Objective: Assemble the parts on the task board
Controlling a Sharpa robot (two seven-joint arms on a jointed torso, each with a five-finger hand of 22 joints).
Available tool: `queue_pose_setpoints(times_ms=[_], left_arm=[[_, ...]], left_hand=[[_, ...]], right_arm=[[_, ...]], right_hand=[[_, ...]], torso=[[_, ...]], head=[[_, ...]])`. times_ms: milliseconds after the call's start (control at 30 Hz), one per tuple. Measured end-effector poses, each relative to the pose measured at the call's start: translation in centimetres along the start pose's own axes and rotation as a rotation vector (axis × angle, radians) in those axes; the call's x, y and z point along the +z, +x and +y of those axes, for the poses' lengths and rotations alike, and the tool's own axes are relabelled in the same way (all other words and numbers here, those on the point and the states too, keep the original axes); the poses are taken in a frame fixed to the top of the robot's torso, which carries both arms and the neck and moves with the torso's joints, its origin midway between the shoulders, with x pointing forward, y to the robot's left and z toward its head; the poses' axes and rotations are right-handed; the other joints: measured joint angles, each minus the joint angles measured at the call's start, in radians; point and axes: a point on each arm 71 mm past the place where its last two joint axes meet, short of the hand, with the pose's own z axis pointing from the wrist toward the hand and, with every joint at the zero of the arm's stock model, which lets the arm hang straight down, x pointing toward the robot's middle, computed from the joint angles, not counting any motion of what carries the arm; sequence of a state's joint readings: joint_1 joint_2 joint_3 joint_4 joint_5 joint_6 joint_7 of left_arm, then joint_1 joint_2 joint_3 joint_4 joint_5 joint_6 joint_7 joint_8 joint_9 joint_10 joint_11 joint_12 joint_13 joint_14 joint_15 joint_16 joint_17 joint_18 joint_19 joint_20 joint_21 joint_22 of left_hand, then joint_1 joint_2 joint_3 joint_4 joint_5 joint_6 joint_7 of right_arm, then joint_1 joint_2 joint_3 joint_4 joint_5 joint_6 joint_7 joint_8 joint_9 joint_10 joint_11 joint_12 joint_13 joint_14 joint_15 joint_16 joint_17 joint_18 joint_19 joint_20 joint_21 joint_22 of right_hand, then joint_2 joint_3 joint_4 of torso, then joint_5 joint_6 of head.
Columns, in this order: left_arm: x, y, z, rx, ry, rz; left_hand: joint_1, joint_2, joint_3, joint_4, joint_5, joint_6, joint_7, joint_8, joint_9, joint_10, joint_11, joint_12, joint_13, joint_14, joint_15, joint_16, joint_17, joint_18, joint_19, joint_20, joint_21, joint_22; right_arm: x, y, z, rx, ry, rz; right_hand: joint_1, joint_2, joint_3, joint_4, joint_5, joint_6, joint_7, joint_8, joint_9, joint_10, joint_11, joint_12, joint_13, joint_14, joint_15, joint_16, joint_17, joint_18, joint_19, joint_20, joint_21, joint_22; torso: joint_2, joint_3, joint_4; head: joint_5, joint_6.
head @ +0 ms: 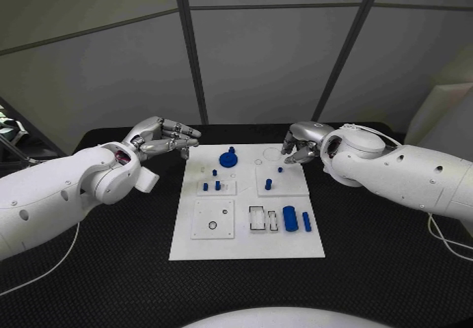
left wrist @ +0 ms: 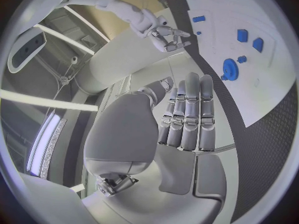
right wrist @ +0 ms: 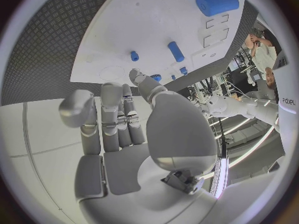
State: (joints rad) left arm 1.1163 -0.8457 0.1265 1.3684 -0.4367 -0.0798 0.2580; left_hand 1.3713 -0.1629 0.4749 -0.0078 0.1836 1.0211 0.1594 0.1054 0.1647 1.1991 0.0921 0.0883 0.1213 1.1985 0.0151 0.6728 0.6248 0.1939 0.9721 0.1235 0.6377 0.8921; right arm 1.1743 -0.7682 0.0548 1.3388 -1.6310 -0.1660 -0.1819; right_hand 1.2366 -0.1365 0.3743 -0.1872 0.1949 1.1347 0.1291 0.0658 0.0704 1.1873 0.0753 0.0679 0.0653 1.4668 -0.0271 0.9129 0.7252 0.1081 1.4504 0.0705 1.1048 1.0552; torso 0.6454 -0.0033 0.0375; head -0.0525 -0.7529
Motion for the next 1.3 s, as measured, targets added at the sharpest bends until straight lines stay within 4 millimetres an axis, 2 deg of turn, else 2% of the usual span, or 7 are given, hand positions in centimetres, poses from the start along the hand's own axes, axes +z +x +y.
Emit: queue_pose_setpoints(times_ms=[100, 200, 433, 800, 933, 1000, 1300], left_arm=[[-0.4, 0.2, -0.2, -0.071, 0.015, -0.008], [-0.7, 0.4, -0.3, -0.122, 0.028, -0.016], [-0.9, 0.4, -0.5, -0.176, 0.044, -0.029], [-0.9, 0.4, -0.5, -0.202, 0.052, -0.040], [-0.9, 0.4, -0.5, -0.205, 0.052, -0.043], [-0.9, 0.4, -0.5, -0.206, 0.052, -0.043], [-0.9, 0.3, -0.4, -0.209, 0.051, -0.046]], left_hand=[[0.004, 0.004, -0.006, -0.001, 0.000, 0.008, 0.001, 0.000, 0.004, 0.008, -0.001, 0.007, 0.003, 0.001, -0.001, -0.005, -0.003, 0.000, 0.003, -0.003, -0.008, -0.004], [0.004, 0.004, -0.007, -0.002, 0.000, 0.008, 0.001, 0.000, 0.004, 0.008, -0.001, 0.007, 0.005, 0.001, -0.001, -0.009, -0.003, 0.000, 0.004, -0.004, -0.008, -0.005], [0.004, 0.004, -0.009, -0.003, 0.000, 0.008, 0.001, 0.000, 0.006, 0.008, -0.001, 0.012, 0.007, 0.001, -0.001, -0.009, -0.004, 0.000, 0.007, 0.000, -0.008, -0.006], [0.004, 0.004, -0.011, -0.006, 0.000, 0.008, 0.001, 0.000, 0.007, 0.008, -0.001, 0.012, 0.008, 0.001, -0.001, -0.014, -0.005, 0.000, 0.007, 0.000, -0.012, -0.009], [0.004, 0.004, -0.011, -0.006, 0.000, 0.008, 0.001, 0.000, 0.007, 0.008, -0.001, 0.012, 0.008, 0.001, -0.001, -0.014, -0.005, 0.000, 0.007, 0.000, -0.012, -0.009], [0.004, 0.004, -0.011, -0.006, 0.000, 0.008, 0.001, 0.000, 0.007, 0.008, -0.001, 0.012, 0.009, 0.001, -0.001, -0.014, -0.006, 0.000, 0.007, 0.000, -0.012, -0.009], [0.004, 0.004, -0.011, -0.006, 0.000, 0.008, 0.001, 0.000, 0.008, 0.008, -0.001, 0.012, 0.009, 0.001, -0.001, -0.014, -0.006, 0.000, 0.007, 0.000, -0.016, -0.010]], right_arm=[[-0.1, 0.7, 0.1, -0.022, 0.000, 0.016], [-0.1, 1.2, 0.5, -0.036, -0.007, 0.029], [0.0, 1.8, 1.3, -0.050, -0.027, 0.043], [0.3, 2.9, 1.4, -0.053, -0.028, 0.073], [0.5, 3.2, 1.5, -0.052, -0.030, 0.082], [0.6, 3.3, 1.6, -0.052, -0.031, 0.086], [0.9, 3.4, 1.6, -0.052, -0.032, 0.087]], right_hand=[[0.000, 0.000, -0.003, -0.003, -0.004, -0.002, 0.002, 0.000, 0.000, -0.005, -0.002, 0.000, 0.000, -0.002, 0.002, 0.049, 0.041, 0.000, -0.010, 0.010, 0.049, 0.049], [0.000, 0.000, -0.004, -0.004, -0.004, -0.010, 0.003, 0.000, 0.000, -0.009, 0.001, 0.000, 0.000, 0.000, 0.008, 0.078, 0.067, -0.016, -0.013, 0.013, 0.078, 0.080], [0.000, 0.000, -0.003, -0.008, -0.004, -0.010, 0.003, 0.000, 0.000, -0.009, 0.001, 0.000, 0.000, 0.000, 0.008, 0.122, 0.107, -0.016, -0.014, 0.014, 0.124, 0.129], [0.005, 0.005, 0.010, -0.022, 0.002, -0.010, 0.003, 0.000, 0.000, -0.008, 0.001, 0.000, 0.000, 0.000, 0.008, 0.174, 0.153, -0.015, -0.012, 0.015, 0.173, 0.184], [0.011, 0.011, 0.015, -0.027, 0.006, -0.010, 0.003, 0.000, 0.000, -0.008, 0.001, 0.000, 0.000, 0.000, 0.008, 0.185, 0.166, -0.016, -0.010, 0.017, 0.187, 0.199], [0.014, 0.020, 0.024, -0.029, 0.006, -0.010, 0.003, 0.000, 0.000, -0.008, 0.001, 0.000, 0.000, 0.000, 0.008, 0.194, 0.172, -0.031, -0.010, 0.017, 0.197, 0.207], [0.016, 0.050, 0.055, -0.029, 0.011, -0.010, 0.003, 0.000, 0.002, -0.007, 0.001, 0.002, 0.001, 0.000, 0.008, 0.220, 0.195, -0.031, -0.006, 0.021, 0.230, 0.244]], torso=[[-0.001, -0.0001, 0.0009], [-0.001, 0.0002, 0.0009], [0.000, 0.0004, -0.0012], [0.000, 0.0011, -0.0018], [0.000, 0.0012, -0.0018], [0.000, 0.0012, -0.0018], [0.000, 0.0011, -0.0018]], head=[[-0.001, -0.001], [0.001, -0.001], [0.004, 0.000], [0.005, -0.001], [0.006, -0.002], [0.007, -0.003], [0.009, -0.005]])
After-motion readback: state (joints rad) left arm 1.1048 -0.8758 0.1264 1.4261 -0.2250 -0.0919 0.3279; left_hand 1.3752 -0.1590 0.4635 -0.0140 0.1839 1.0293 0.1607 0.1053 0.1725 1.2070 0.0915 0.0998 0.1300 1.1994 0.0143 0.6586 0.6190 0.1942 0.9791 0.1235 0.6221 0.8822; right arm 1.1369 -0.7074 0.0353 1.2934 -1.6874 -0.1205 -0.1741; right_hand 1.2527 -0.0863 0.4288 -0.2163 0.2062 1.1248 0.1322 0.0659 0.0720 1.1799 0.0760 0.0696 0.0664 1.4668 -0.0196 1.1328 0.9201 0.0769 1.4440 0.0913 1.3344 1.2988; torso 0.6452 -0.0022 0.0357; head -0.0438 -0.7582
